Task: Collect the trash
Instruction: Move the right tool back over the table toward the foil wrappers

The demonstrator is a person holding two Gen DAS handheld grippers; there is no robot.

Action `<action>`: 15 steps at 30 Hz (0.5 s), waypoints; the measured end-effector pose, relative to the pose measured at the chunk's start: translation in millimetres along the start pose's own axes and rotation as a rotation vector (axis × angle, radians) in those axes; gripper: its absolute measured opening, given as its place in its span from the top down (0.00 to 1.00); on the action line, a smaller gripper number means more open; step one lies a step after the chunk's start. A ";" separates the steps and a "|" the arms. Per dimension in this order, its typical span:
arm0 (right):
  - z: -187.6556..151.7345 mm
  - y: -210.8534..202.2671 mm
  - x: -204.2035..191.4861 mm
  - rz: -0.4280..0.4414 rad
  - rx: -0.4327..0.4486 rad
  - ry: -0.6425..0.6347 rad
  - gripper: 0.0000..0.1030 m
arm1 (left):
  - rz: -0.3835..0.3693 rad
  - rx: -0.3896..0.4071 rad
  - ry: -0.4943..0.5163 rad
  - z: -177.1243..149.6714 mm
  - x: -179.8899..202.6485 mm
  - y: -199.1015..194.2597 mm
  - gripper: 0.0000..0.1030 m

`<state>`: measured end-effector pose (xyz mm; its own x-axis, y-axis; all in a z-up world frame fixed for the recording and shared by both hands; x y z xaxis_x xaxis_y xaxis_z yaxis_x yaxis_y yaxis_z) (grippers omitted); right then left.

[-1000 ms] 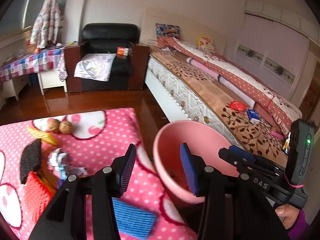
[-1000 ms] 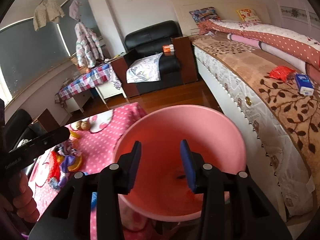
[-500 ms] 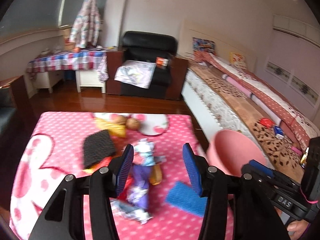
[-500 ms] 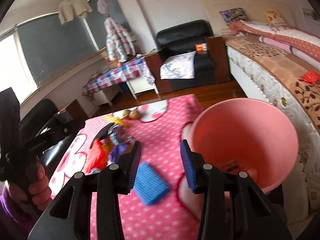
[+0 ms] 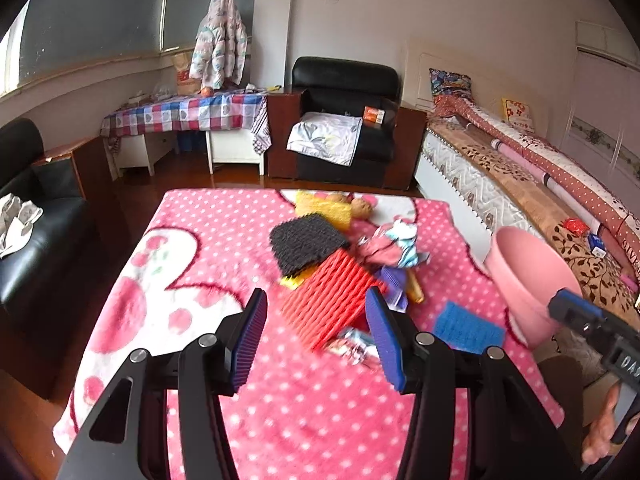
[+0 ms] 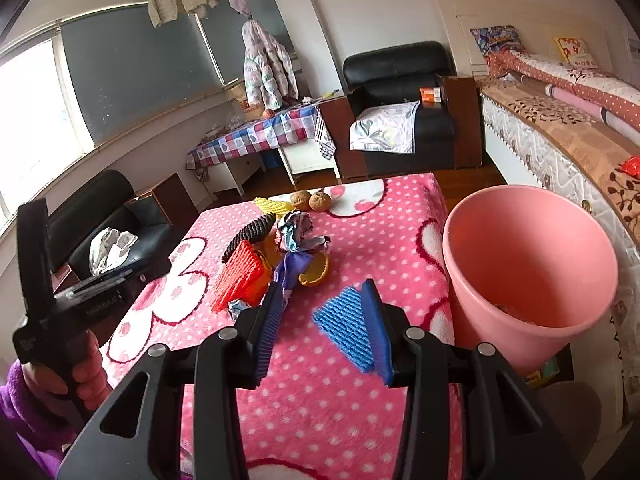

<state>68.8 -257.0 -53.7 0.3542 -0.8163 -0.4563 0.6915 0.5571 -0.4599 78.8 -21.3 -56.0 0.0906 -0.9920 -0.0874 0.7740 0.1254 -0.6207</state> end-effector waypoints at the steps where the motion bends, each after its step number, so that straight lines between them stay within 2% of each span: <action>1: -0.3 -0.8 -0.1 -0.002 0.001 0.000 0.60 | 0.000 -0.009 -0.006 -3.7 -2.9 2.0 0.51; 12: -6.5 12.3 8.4 0.042 -0.046 0.038 0.60 | -0.058 -0.109 0.005 -18.2 16.0 38.3 0.51; 15: -4.4 18.2 12.8 0.016 -0.052 0.024 0.60 | -0.083 -0.124 0.033 -20.1 27.8 49.7 0.51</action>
<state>83.1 -256.7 -71.3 0.3497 -0.8034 -0.4820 0.6515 0.5782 -0.4912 107.2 -42.4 -104.9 0.0075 -0.9984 -0.0565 0.6944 0.0459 -0.7182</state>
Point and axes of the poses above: each gripper's, at about its wrist camera, not at the fingertips, and y roughly the way its jaws point, x to its right, z to its top, the point moved 10 cm from there along y, roughly the way its jaws point, and after that the axes turned 15 degrees about z, right-handed, at the moved point
